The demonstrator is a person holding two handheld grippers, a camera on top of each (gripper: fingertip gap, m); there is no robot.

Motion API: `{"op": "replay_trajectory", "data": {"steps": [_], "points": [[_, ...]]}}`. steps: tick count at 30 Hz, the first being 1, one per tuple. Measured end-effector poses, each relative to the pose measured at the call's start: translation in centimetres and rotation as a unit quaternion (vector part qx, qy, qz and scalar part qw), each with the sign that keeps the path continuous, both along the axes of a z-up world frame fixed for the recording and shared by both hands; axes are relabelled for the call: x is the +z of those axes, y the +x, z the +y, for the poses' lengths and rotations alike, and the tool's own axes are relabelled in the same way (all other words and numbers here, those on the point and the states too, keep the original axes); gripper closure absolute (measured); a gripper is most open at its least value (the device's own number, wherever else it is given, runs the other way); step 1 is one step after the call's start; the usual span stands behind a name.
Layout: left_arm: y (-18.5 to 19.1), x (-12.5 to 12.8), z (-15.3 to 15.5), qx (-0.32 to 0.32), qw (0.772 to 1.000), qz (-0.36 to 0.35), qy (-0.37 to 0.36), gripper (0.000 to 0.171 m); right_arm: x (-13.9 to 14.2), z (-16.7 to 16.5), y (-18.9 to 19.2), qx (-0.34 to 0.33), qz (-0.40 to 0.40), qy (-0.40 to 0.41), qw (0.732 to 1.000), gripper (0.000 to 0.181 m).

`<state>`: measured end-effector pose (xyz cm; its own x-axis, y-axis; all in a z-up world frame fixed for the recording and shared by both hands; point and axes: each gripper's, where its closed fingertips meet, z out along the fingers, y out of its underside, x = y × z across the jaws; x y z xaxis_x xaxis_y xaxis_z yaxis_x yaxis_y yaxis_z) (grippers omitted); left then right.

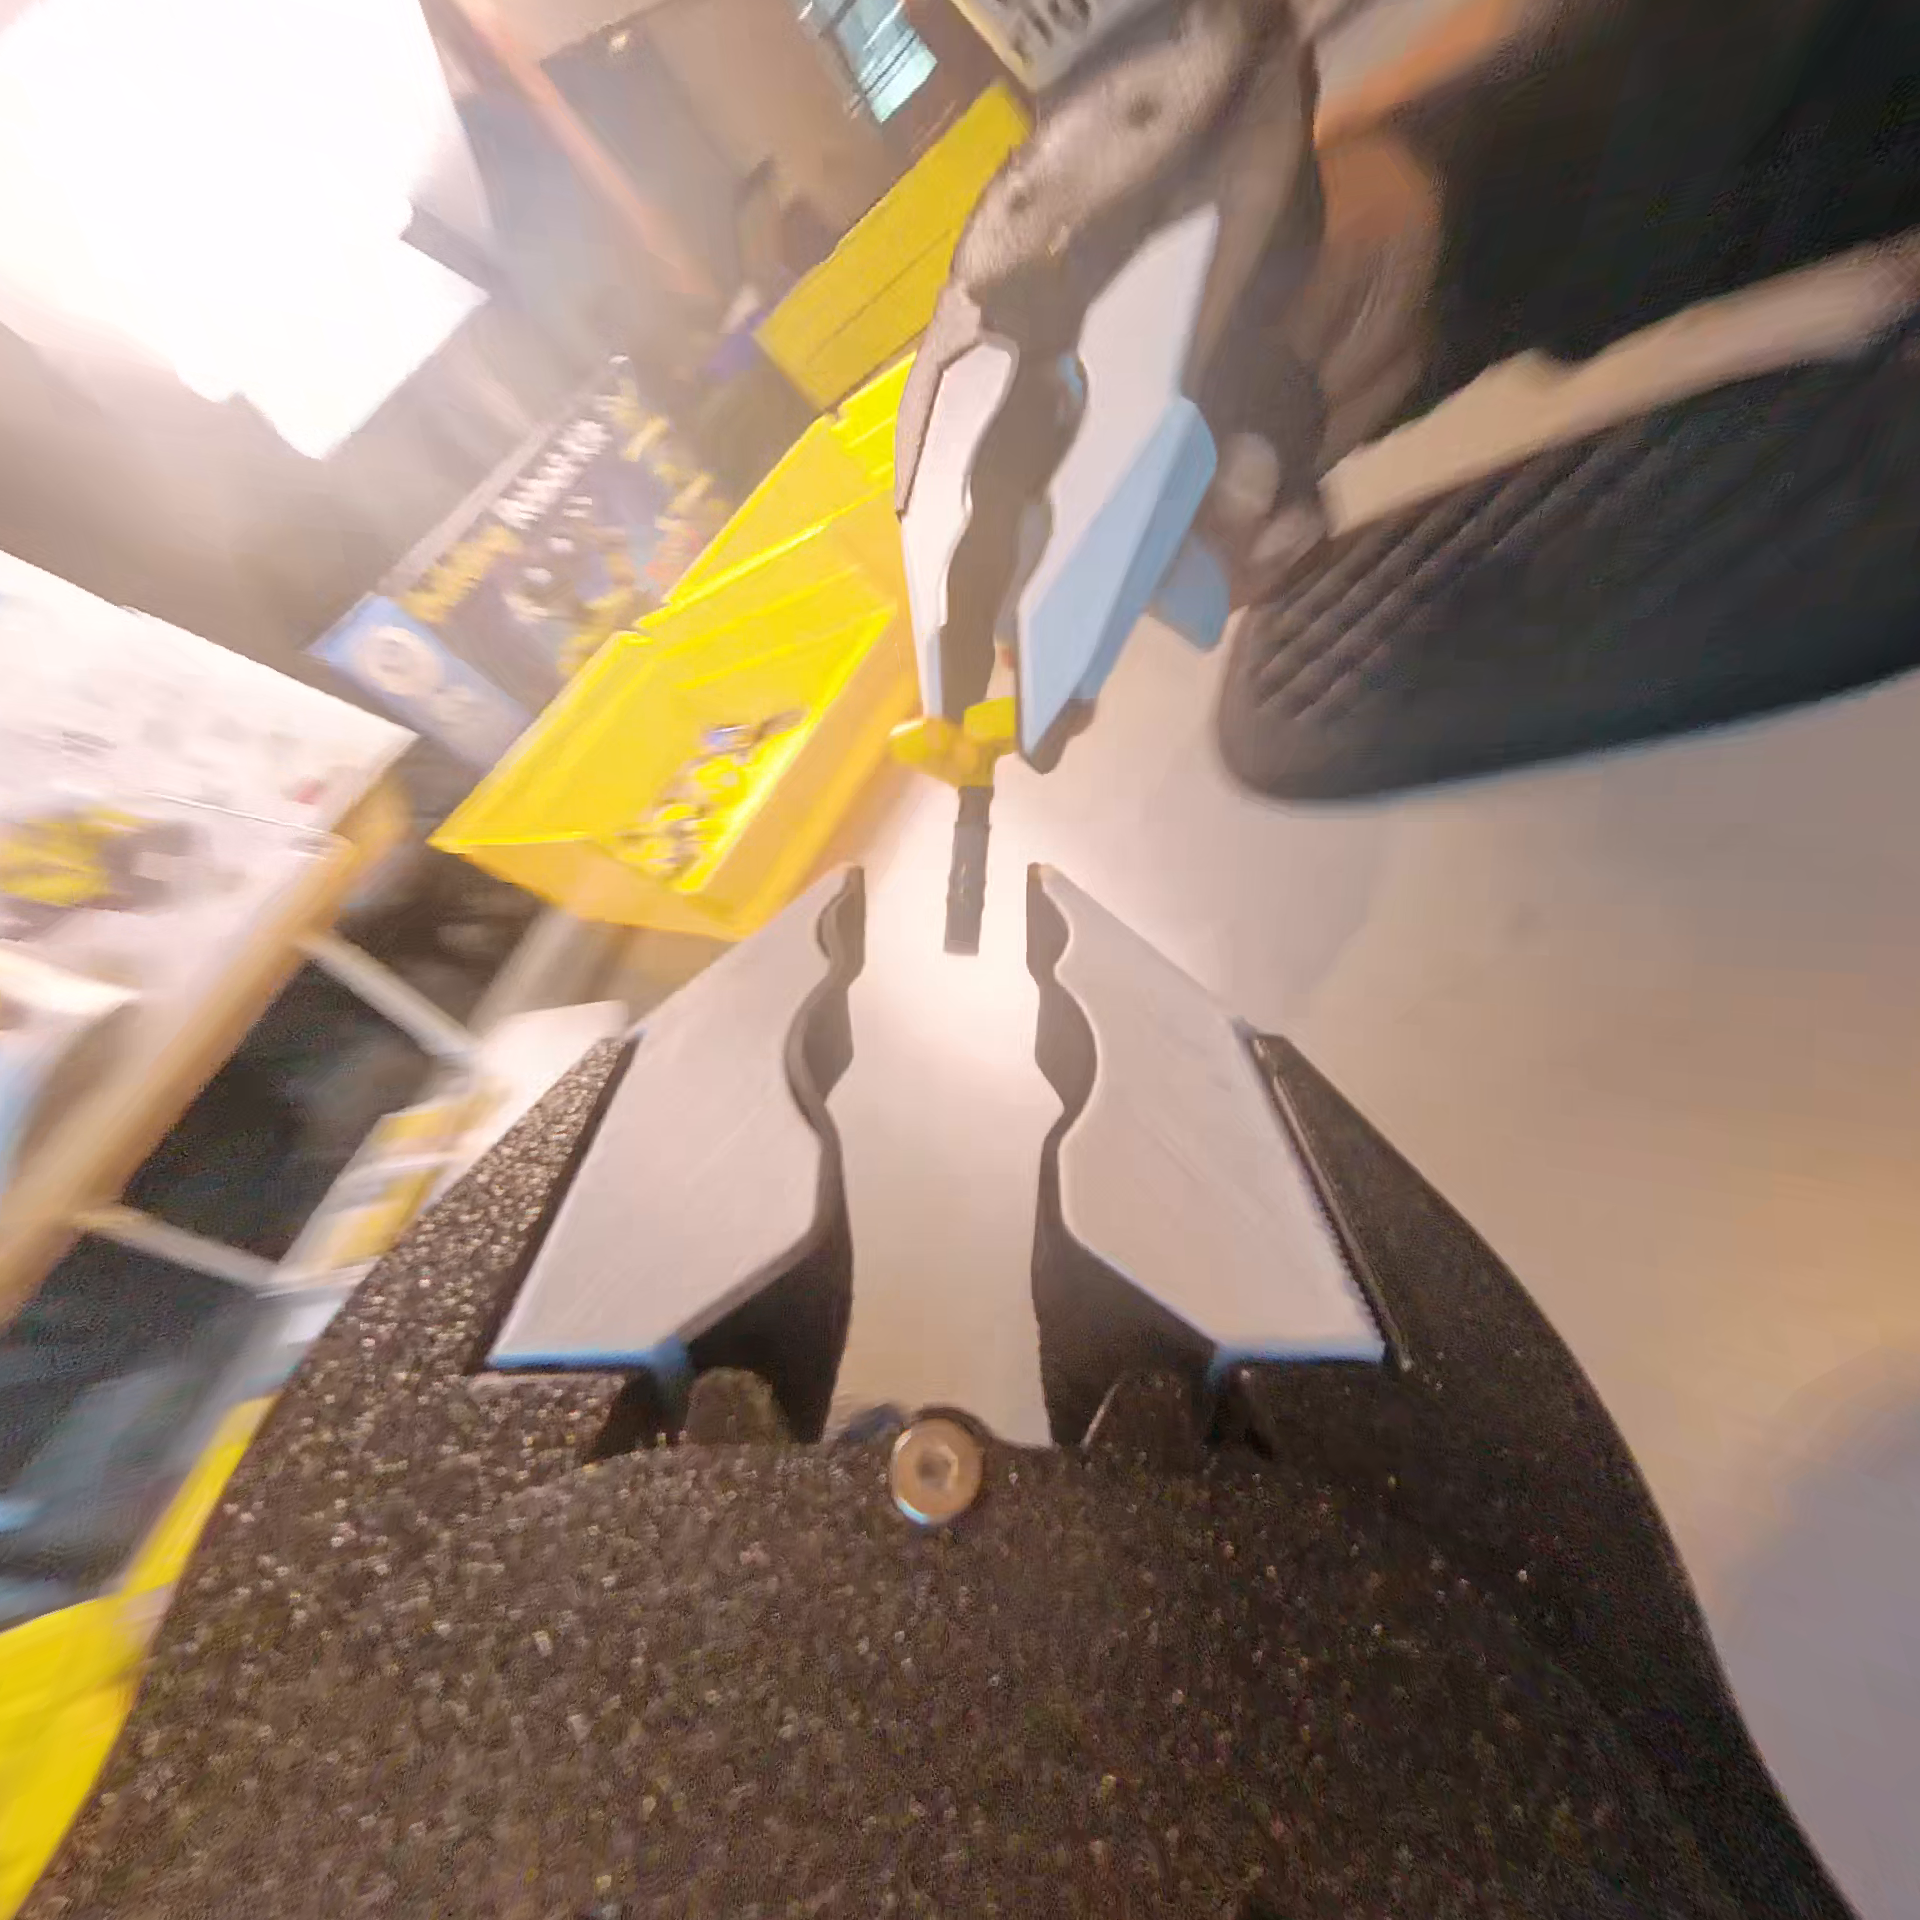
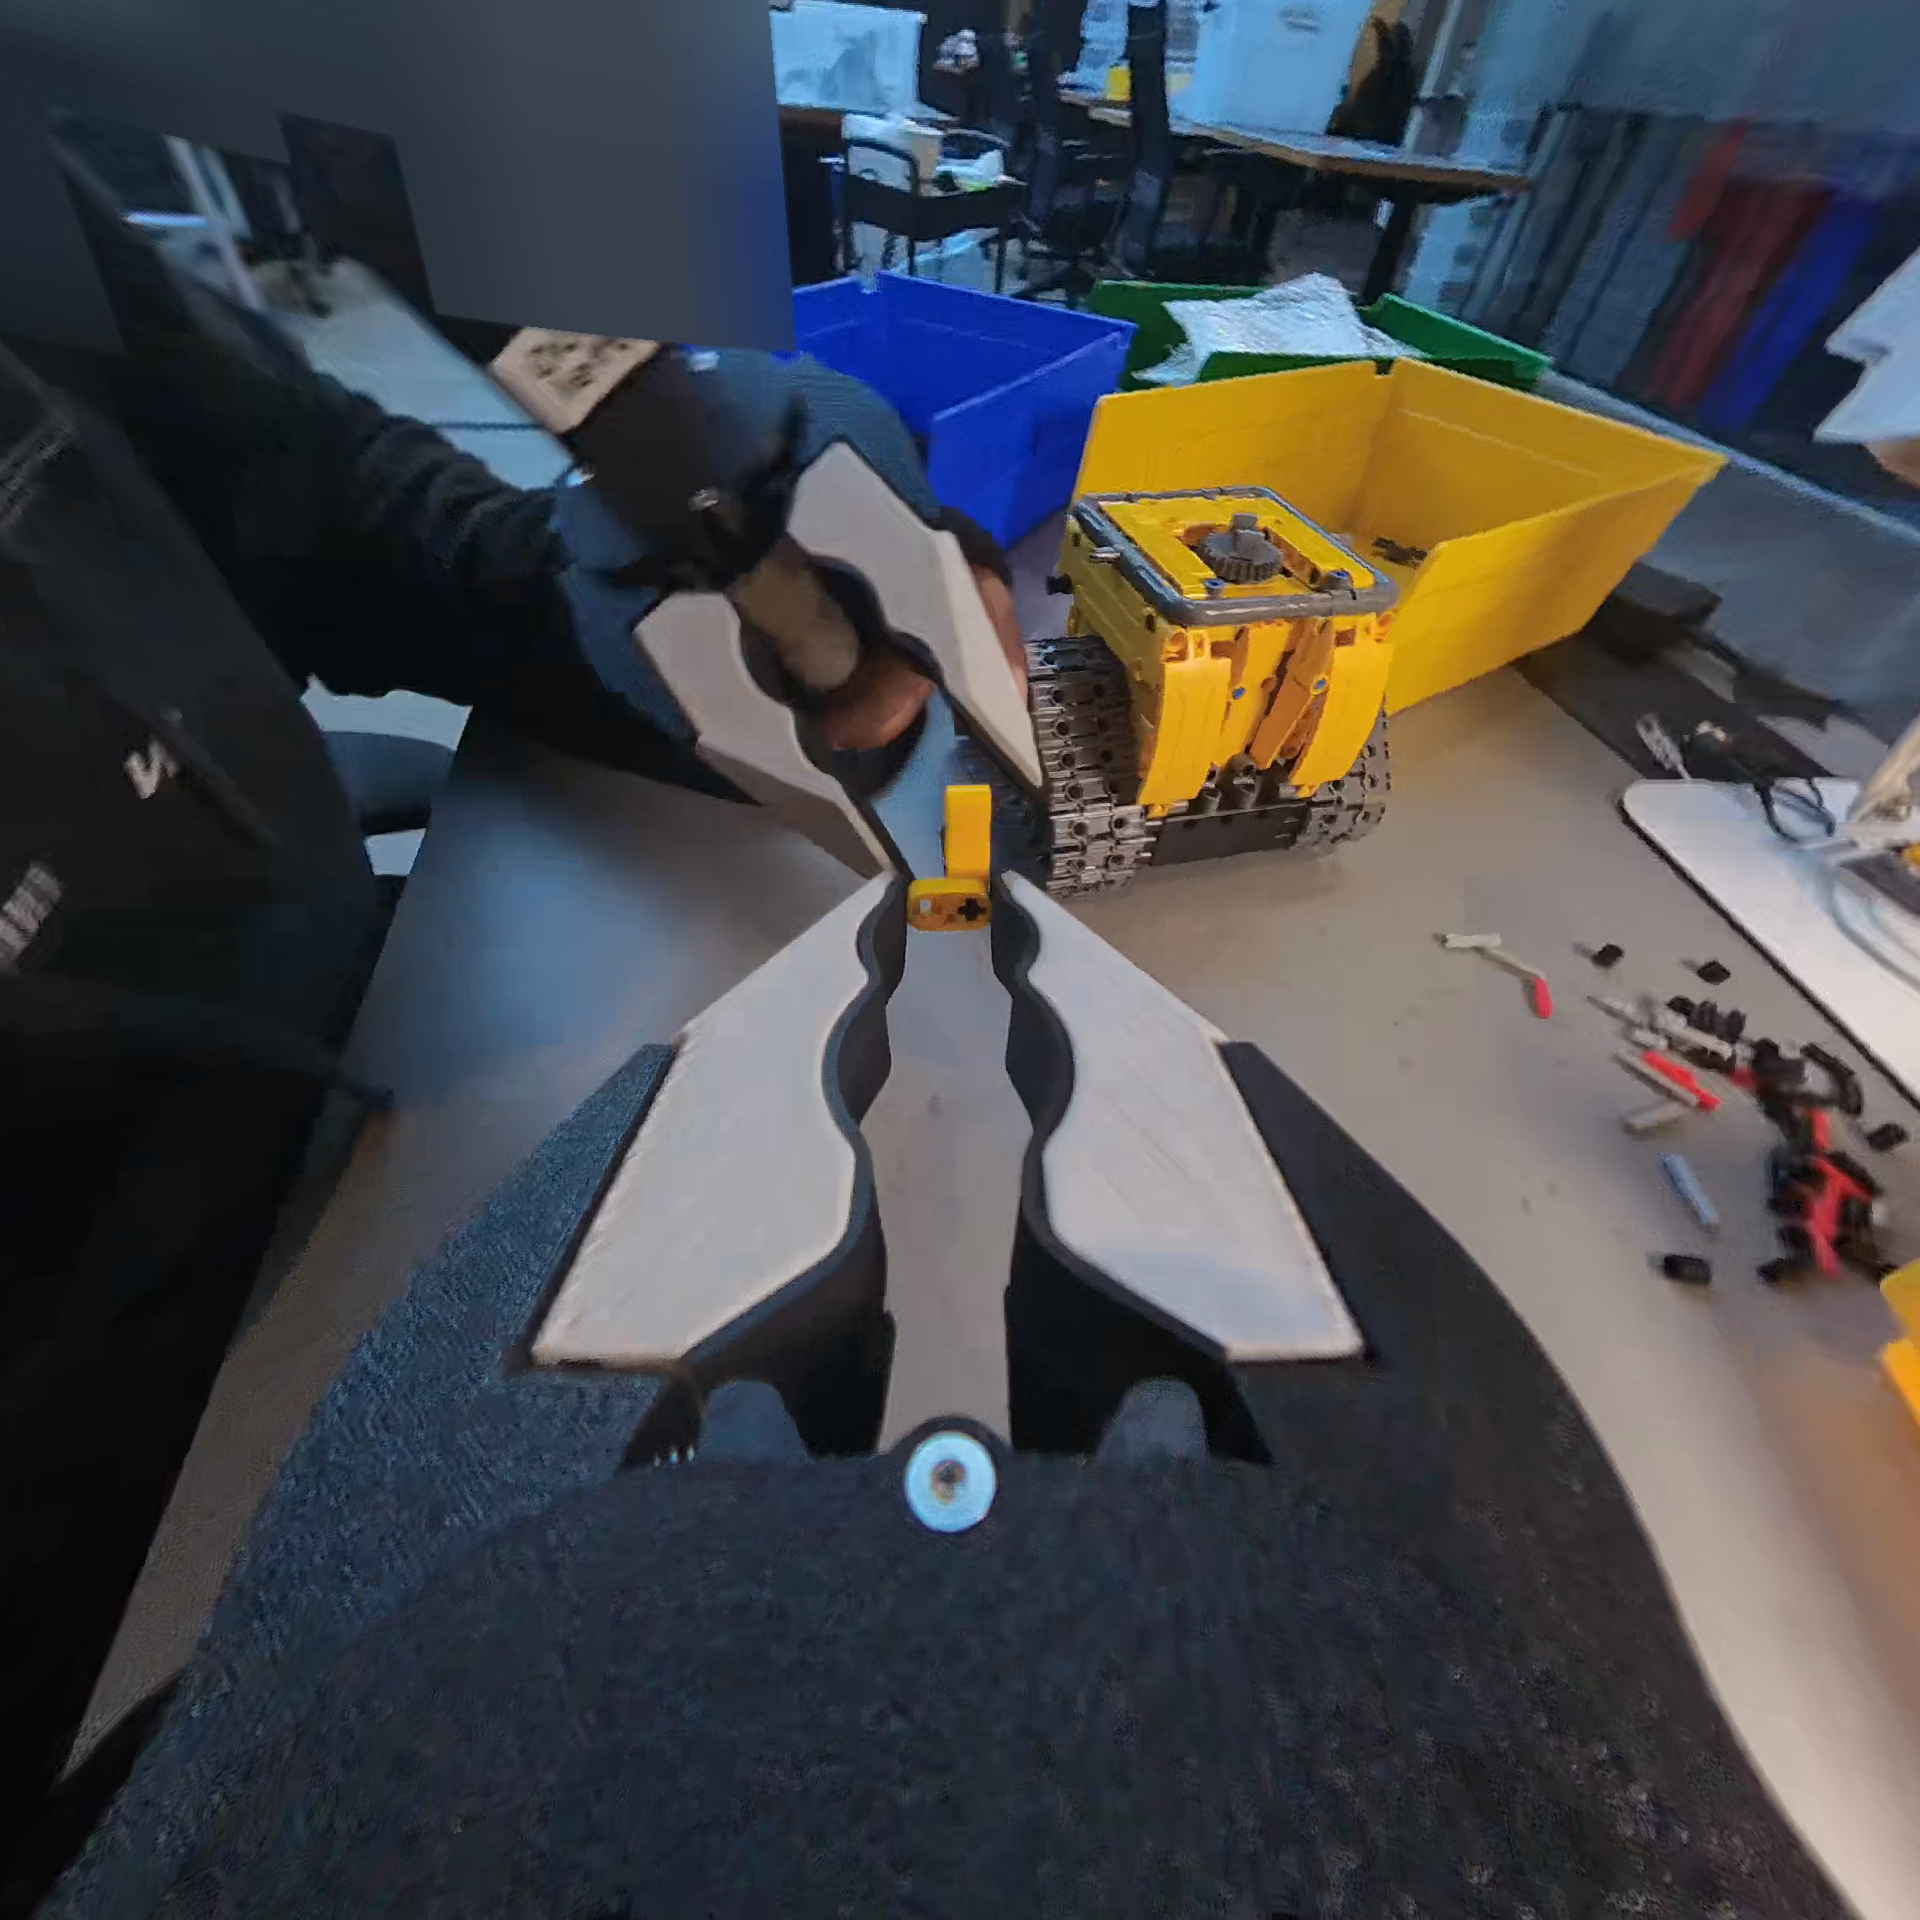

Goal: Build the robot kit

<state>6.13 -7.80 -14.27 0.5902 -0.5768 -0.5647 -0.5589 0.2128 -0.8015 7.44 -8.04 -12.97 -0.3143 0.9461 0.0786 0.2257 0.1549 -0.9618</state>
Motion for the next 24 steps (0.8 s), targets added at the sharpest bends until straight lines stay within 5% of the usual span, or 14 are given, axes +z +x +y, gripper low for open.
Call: {"op": "replay_trajectory", "data": {"steps": [3, 6, 9, 15, 24], "points": [[1.3, 0.6, -1.8, -0.112, 0.971, -0.153, -0.149, 0.145, 0.9, -1.1, 1.3, 0.069, -0.01, 0.034, 0.997, 0.166], [2.0, 0.3, -2.8, -0.162, 0.936, -0.202, -0.239, 0.149, 0.8, -2.4, 1.7, 0.122, -0.037, 0.088, 0.988, 0.166], [2.4, 0.0, -3.2, -0.168, 0.94, -0.185, -0.234, 0.165, 1.1, -2.8, 1.2, 0.14, -0.04, 0.109, 0.983, 0.166], [2.2, -0.4, -2.8, -0.149, 0.951, -0.168, -0.214, 0.166, 1.6, -3.4, 0.1, 0.133, -0.028, 0.141, 0.981, 0.165], [2.4, 0.8, -3.2, -0.18, 0.919, -0.237, -0.257, 0.166, 2.9, -3.1, -0.6, 0.083, 0.025, 0.183, 0.979, 0.164]]}}
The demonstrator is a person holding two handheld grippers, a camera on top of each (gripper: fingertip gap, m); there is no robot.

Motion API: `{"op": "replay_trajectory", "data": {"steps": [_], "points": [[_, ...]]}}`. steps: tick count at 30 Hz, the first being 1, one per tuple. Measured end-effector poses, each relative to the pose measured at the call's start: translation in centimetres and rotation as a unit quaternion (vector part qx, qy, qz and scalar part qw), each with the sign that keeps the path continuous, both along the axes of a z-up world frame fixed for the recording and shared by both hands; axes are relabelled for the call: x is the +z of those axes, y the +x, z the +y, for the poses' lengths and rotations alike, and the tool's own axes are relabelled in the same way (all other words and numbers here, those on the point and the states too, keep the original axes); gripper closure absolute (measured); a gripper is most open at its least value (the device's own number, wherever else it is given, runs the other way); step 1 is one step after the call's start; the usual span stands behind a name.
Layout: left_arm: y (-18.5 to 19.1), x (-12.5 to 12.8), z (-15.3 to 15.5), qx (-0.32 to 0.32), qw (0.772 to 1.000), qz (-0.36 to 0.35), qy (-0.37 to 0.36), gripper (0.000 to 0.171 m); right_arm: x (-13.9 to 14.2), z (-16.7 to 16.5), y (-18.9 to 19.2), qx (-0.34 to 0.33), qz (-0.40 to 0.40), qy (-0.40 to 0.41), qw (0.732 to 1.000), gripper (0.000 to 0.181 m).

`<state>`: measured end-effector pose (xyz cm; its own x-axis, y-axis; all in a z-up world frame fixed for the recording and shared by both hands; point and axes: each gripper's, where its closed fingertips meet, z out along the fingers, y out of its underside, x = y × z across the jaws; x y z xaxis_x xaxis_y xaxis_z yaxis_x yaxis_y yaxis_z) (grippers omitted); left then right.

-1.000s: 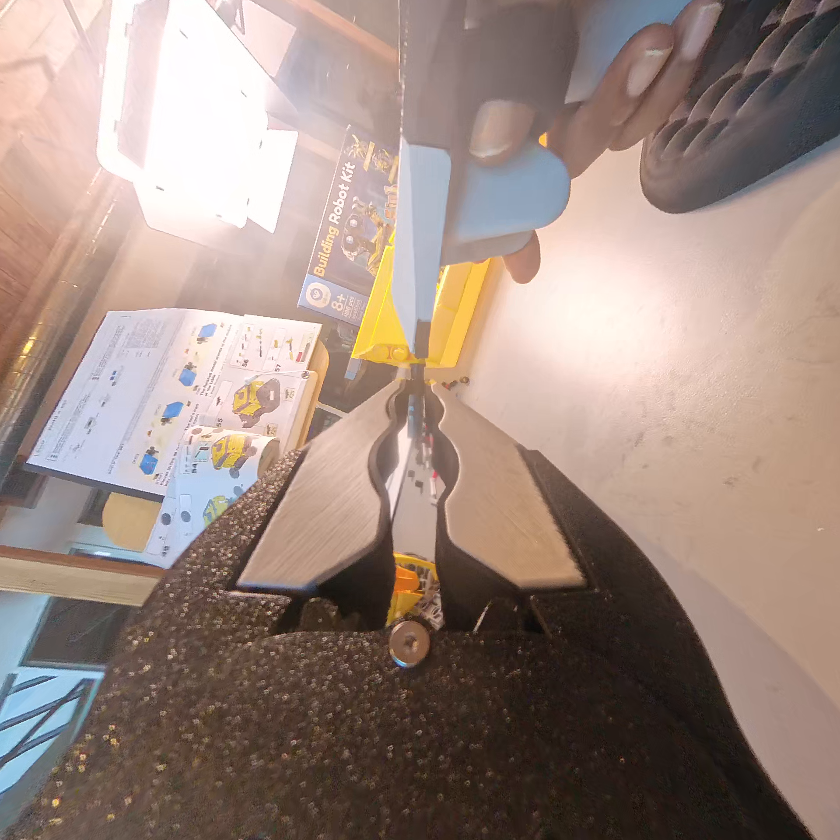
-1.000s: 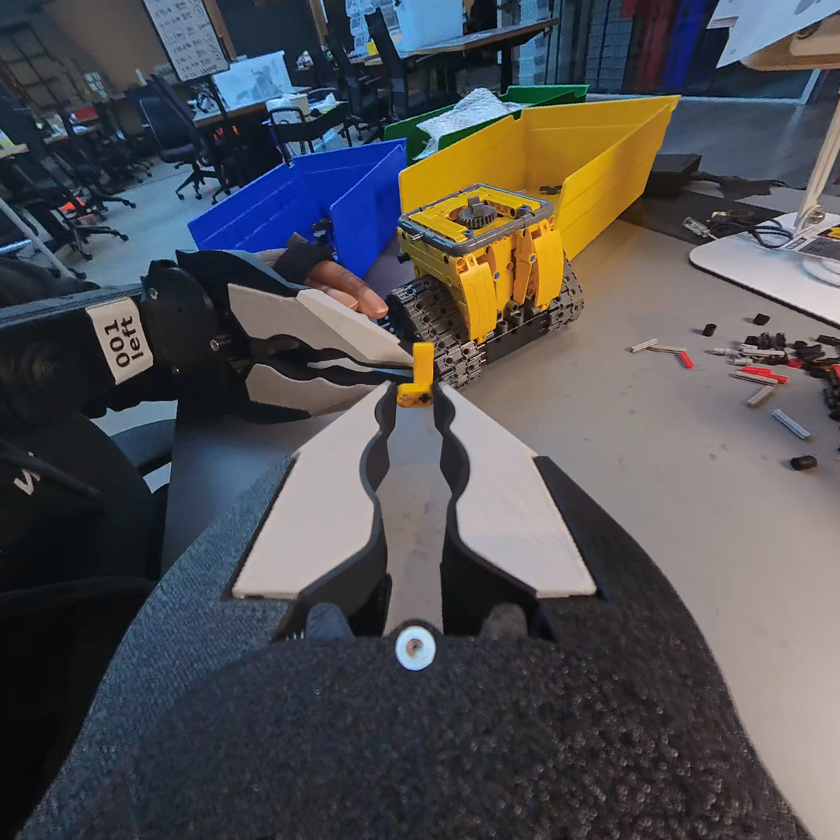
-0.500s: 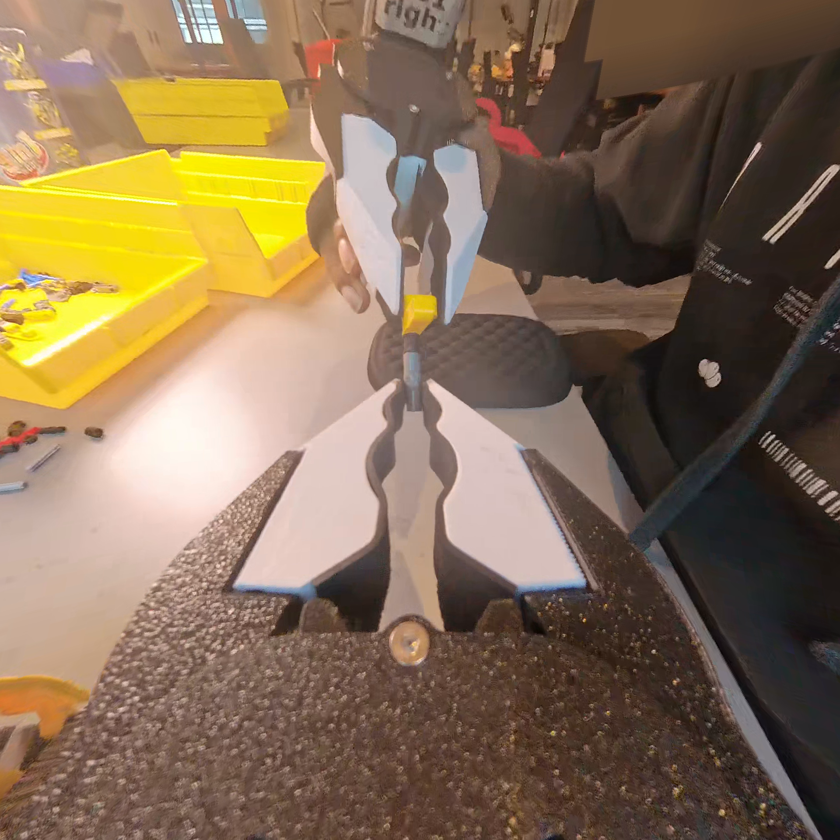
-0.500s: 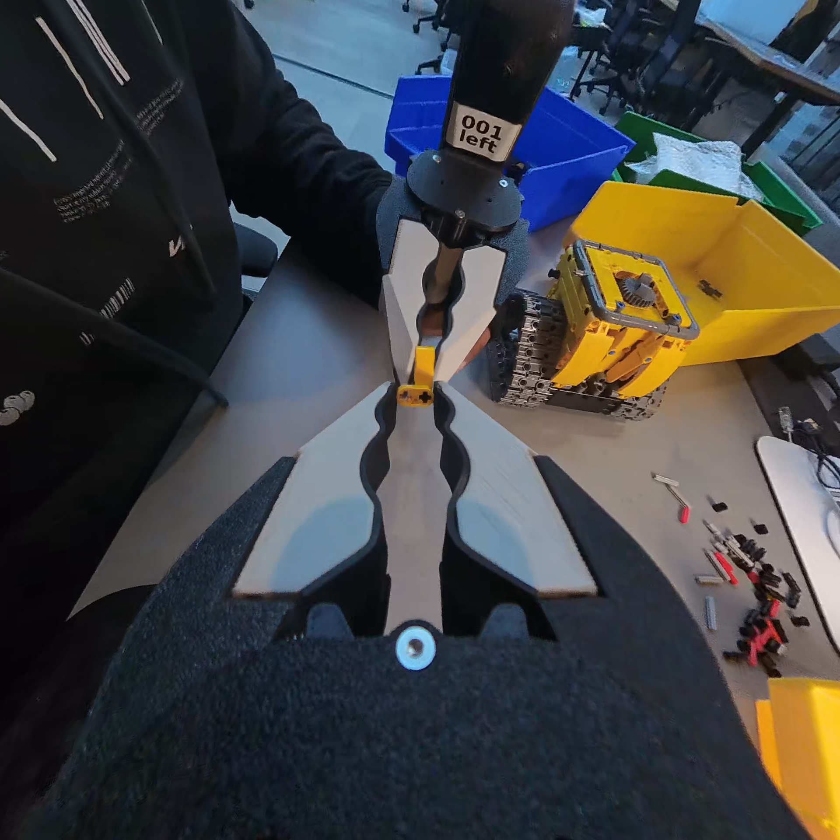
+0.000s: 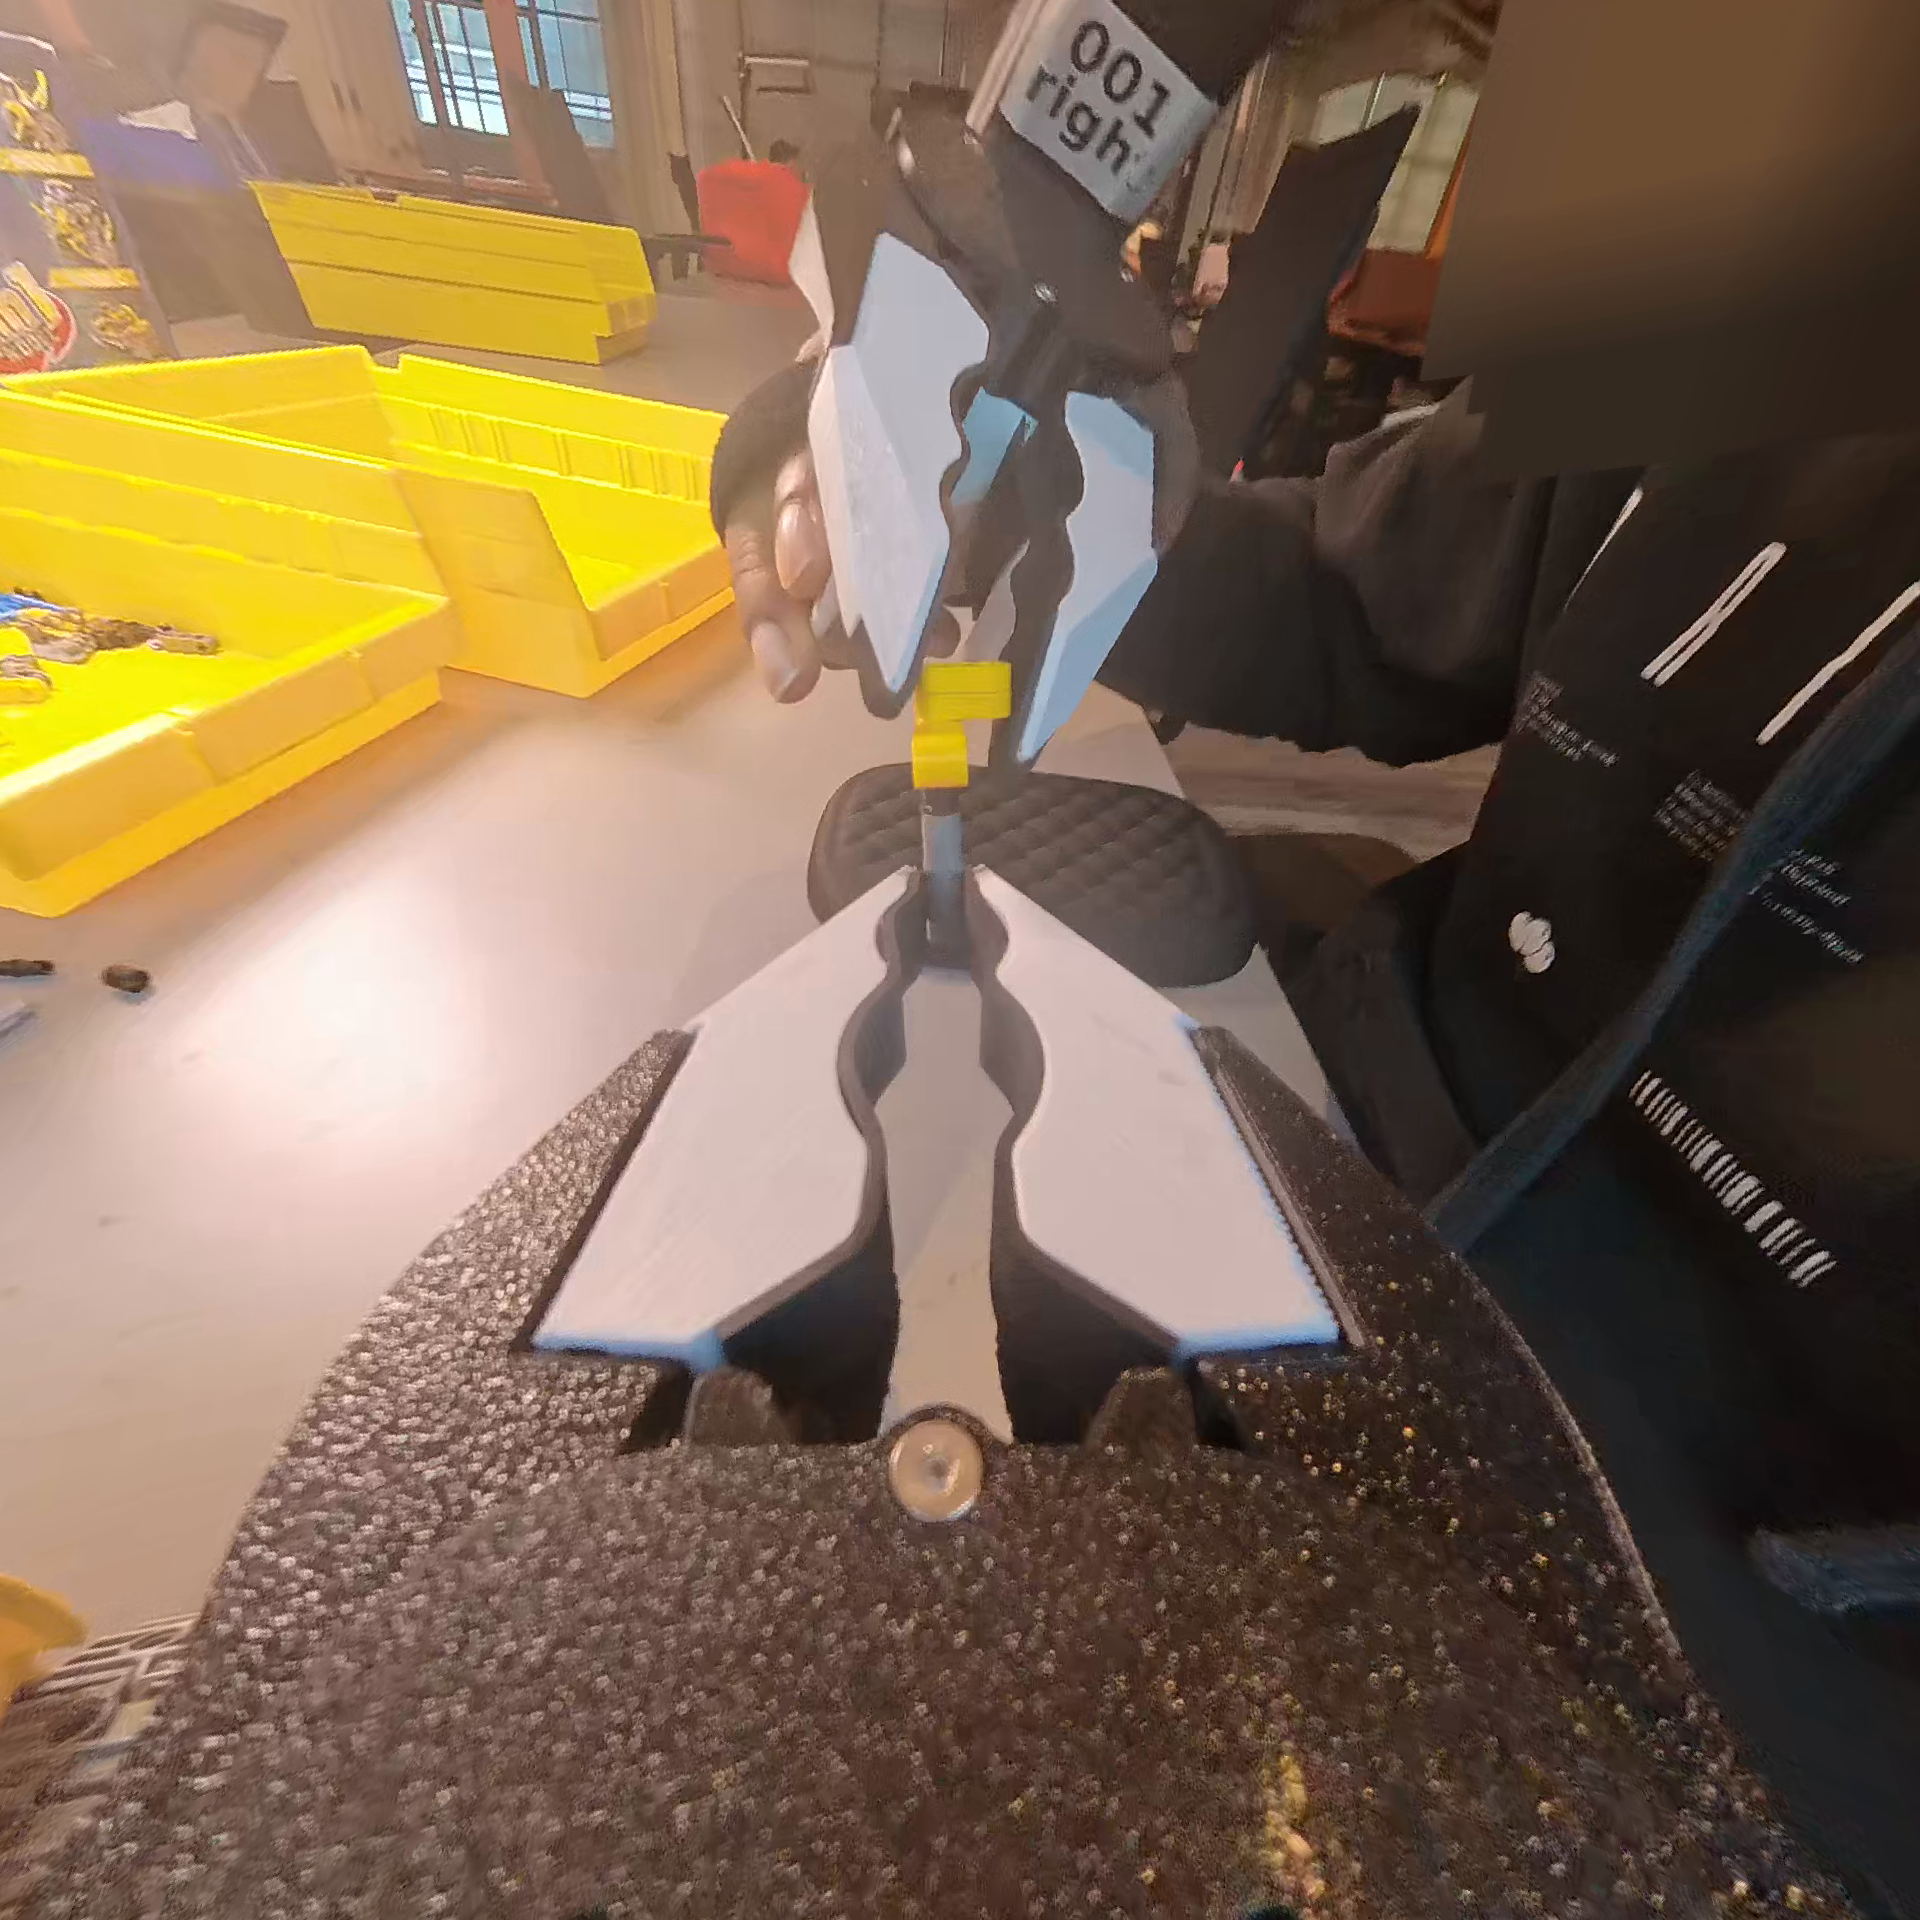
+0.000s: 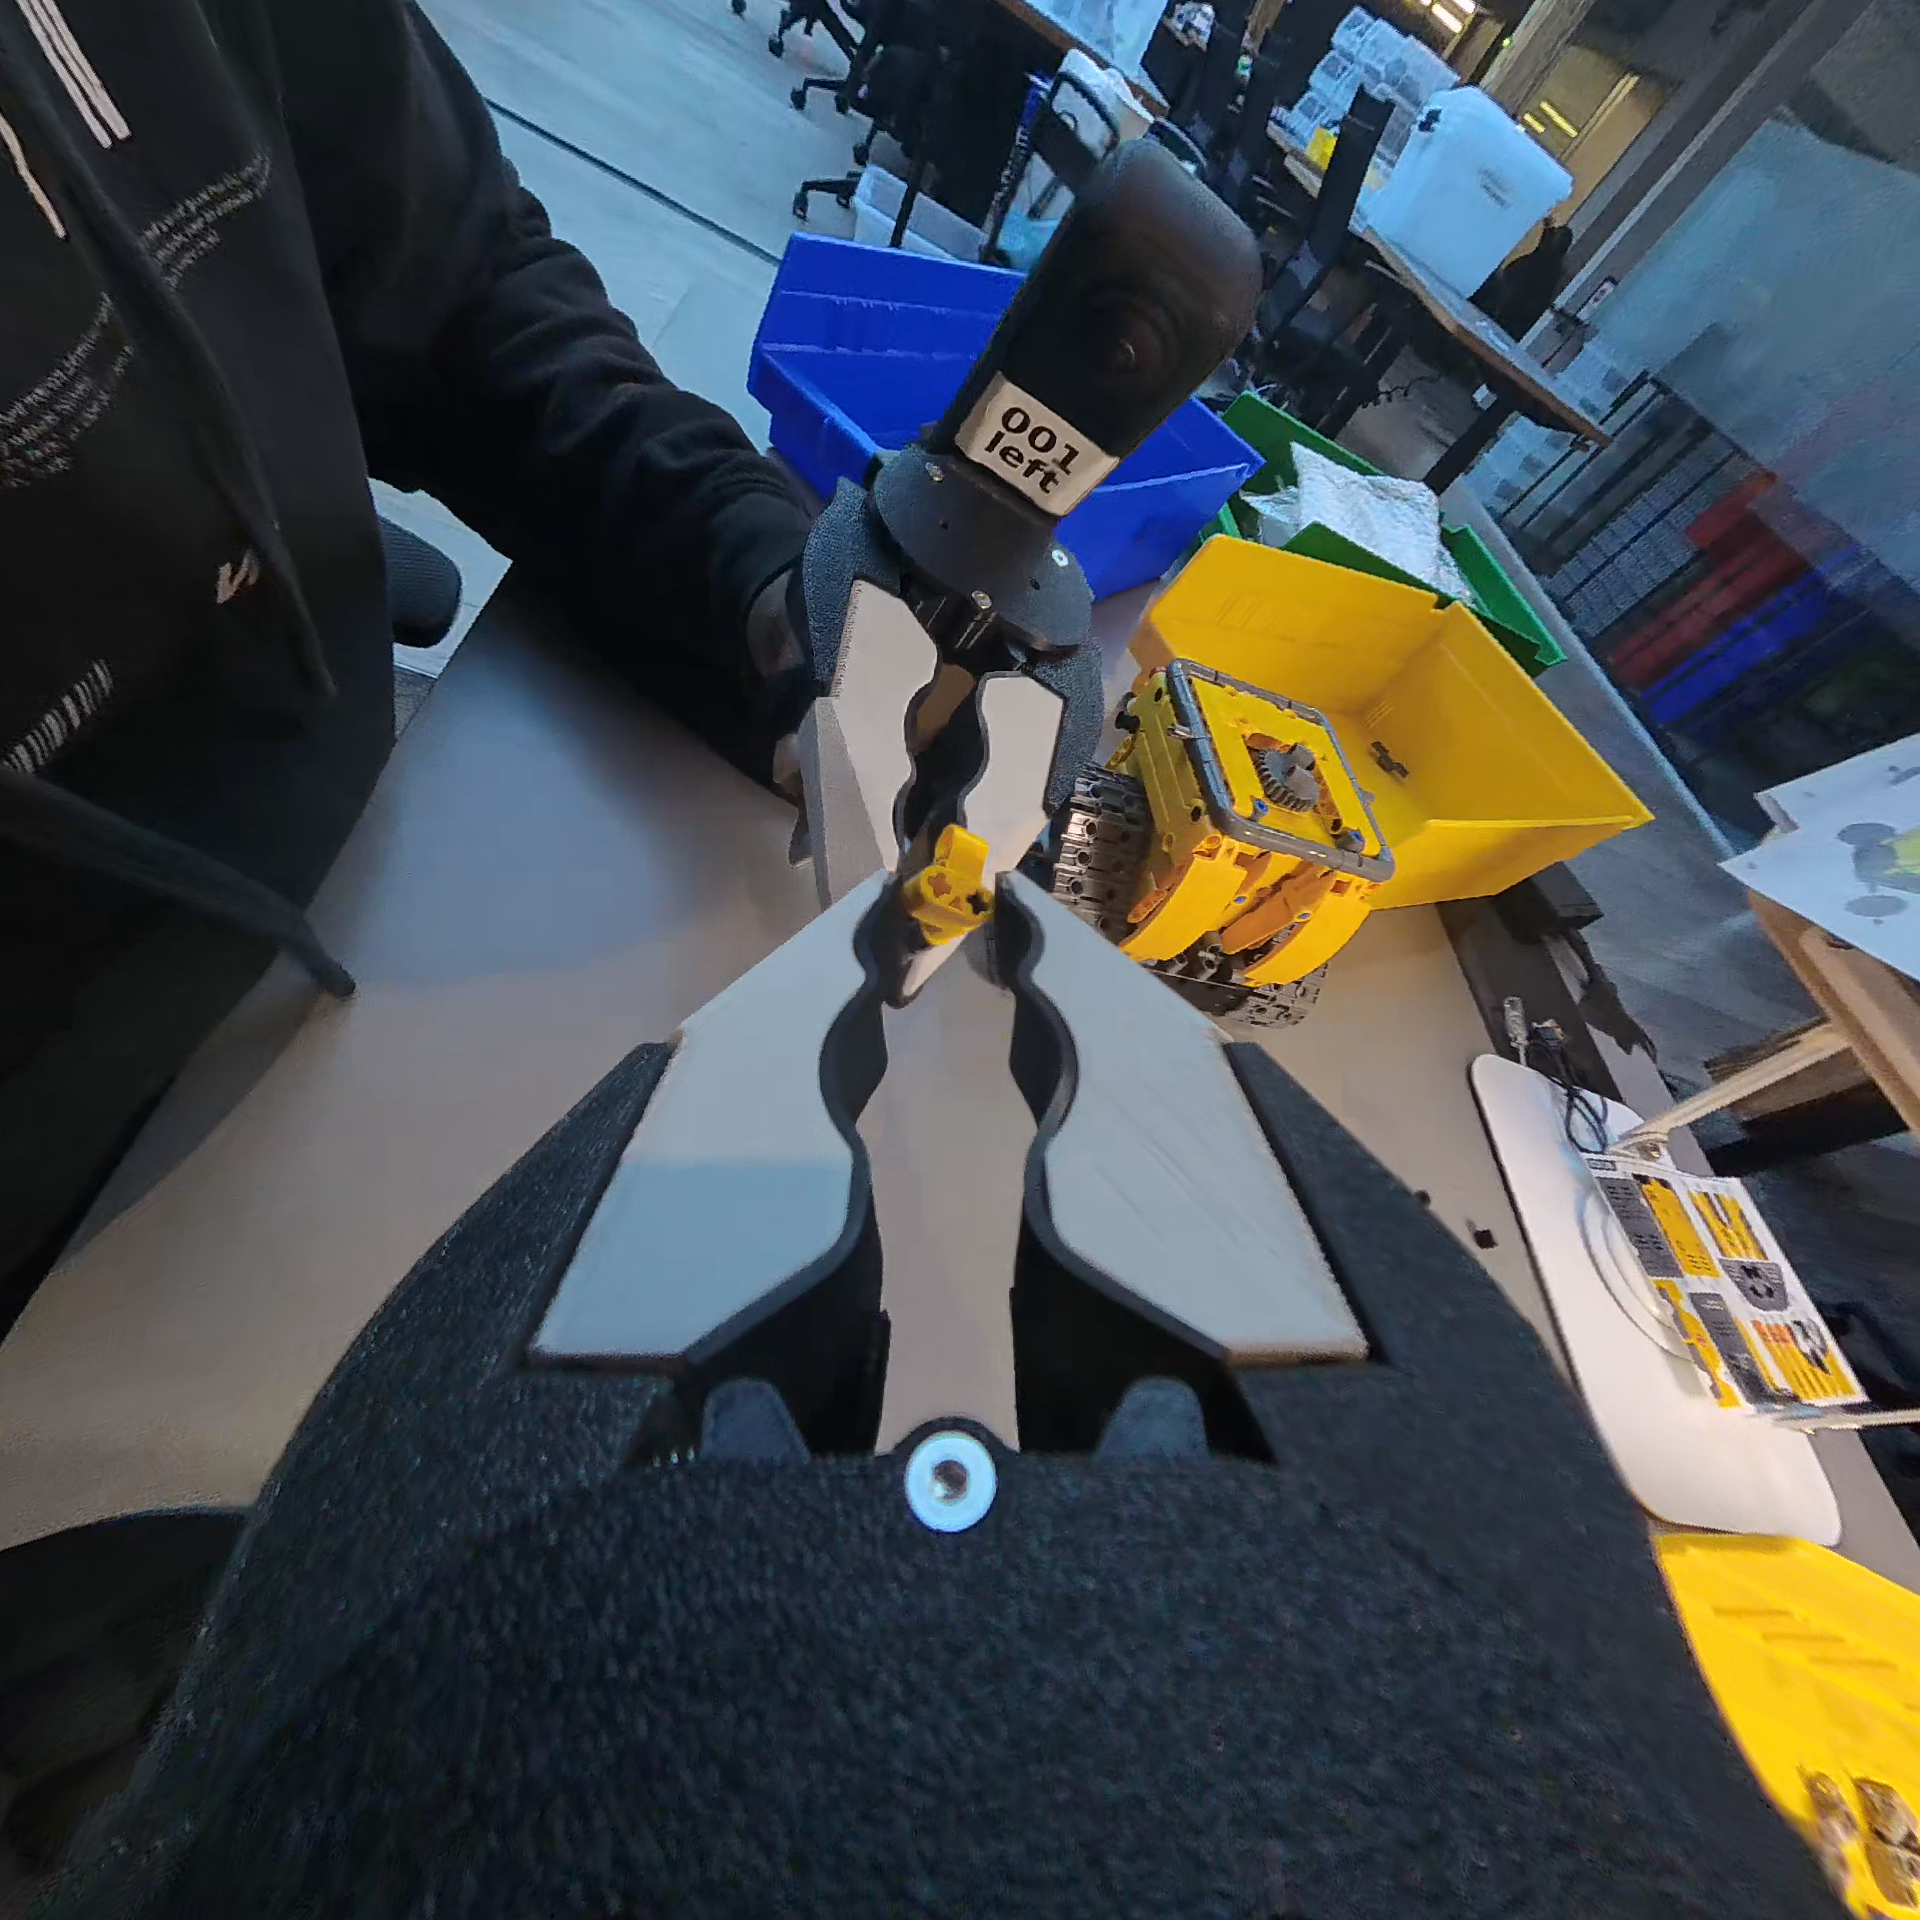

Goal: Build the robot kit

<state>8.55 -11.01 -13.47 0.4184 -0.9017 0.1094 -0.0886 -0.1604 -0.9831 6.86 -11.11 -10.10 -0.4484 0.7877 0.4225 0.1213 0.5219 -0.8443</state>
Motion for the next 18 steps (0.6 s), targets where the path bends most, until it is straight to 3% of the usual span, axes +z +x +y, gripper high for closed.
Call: {"op": "replay_trajectory", "data": {"steps": [7, 18], "points": [[-0.2, 1.0, 0.2, -0.018, 0.991, -0.09, -0.095, 0.166, 0.8, 1.4, -0.5, -0.044, 0.048, 0.042, 0.997, 0.166], [-1.4, 2.0, 1.5, 0.005, 0.959, -0.204, -0.198, 0.165, 1.0, 3.8, -1.3, -0.112, 0.1, -0.06, 0.987, 0.168]]}}
